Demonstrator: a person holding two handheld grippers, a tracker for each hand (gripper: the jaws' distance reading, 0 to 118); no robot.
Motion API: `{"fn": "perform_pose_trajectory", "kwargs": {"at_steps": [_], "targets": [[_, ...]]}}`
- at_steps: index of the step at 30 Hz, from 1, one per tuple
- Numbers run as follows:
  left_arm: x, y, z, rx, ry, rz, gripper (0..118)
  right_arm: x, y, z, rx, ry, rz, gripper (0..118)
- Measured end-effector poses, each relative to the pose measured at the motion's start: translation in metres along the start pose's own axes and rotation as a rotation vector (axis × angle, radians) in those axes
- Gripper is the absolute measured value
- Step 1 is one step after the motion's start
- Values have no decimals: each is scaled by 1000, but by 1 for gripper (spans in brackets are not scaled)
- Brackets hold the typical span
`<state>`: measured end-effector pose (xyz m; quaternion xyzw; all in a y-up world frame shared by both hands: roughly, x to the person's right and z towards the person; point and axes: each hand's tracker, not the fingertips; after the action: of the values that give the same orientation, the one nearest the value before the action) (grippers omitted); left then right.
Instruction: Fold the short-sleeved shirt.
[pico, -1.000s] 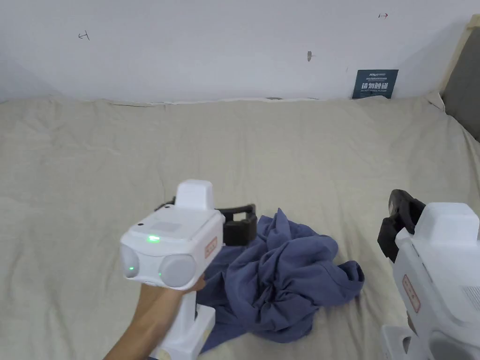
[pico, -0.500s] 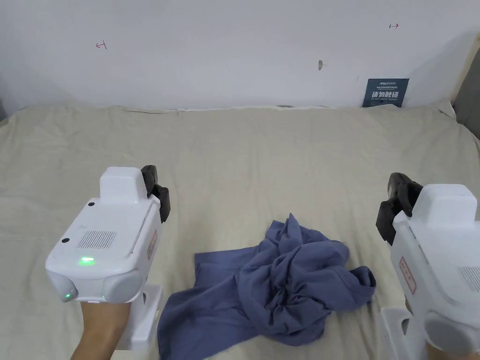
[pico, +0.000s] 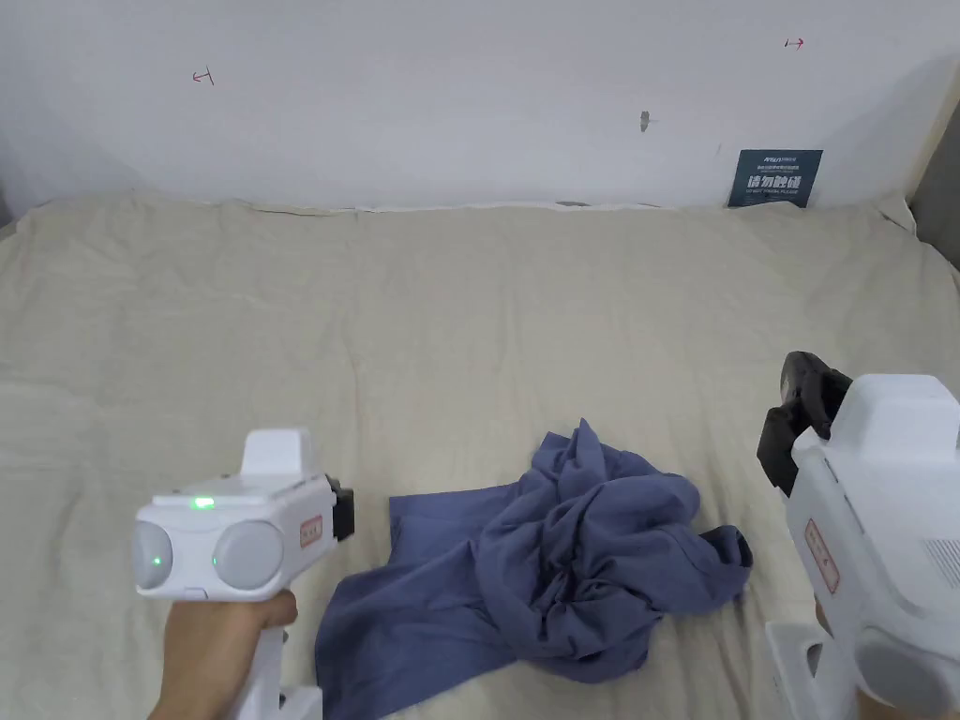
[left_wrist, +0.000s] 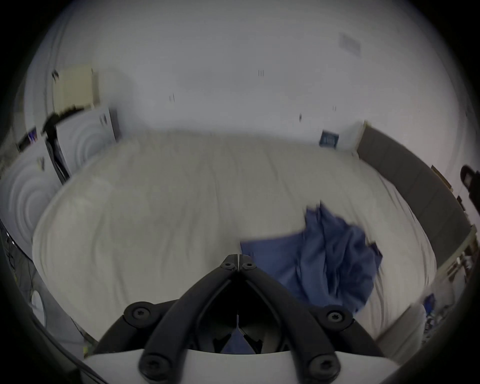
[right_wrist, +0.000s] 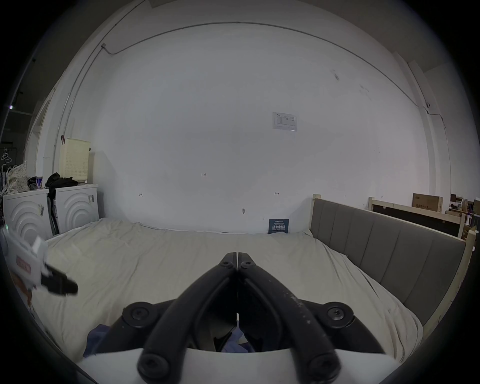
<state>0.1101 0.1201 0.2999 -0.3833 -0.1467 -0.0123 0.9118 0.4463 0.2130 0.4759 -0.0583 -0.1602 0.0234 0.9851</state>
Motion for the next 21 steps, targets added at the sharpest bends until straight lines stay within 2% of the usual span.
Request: {"fn": "perform_pose_trajectory", "kwargs": {"at_steps": [9, 10, 11, 12, 13, 14, 16, 17, 19, 20, 21], "targets": [[11, -82, -34, -147, 6, 1, 2, 4, -18, -3, -51, 1, -5, 1], [12, -87, -37, -157, 10, 7, 10, 4, -20, -4, -57, 0, -5, 1], [10, -93, -40, -164, 10, 16, 29, 5, -22, -4, -61, 1, -6, 1], [10, -97, -42, -168, 13, 26, 67, 6, -24, -5, -67, 2, -7, 1], [11, -100, -46, -171, 17, 38, 67, 6, -26, -5, -72, 2, -8, 1], [12, -102, -49, -179, 20, 46, 76, 7, -27, -5, -76, 2, -9, 1], [16, -106, -49, -189, 38, 58, 108, 9, -29, -7, -84, 2, -10, 1], [18, -108, -51, -182, 55, 57, 112, 10, -31, -7, -87, 2, -10, 1], [20, -111, -61, -197, 68, 42, 97, 12, -33, -9, -96, -1, -8, 1], [22, -113, -66, -223, 69, 30, 83, 14, -34, -10, -99, -2, -9, 1], [24, -116, -71, -251, 81, 20, 58, 15, -36, -12, -106, -4, -12, 1]]}}
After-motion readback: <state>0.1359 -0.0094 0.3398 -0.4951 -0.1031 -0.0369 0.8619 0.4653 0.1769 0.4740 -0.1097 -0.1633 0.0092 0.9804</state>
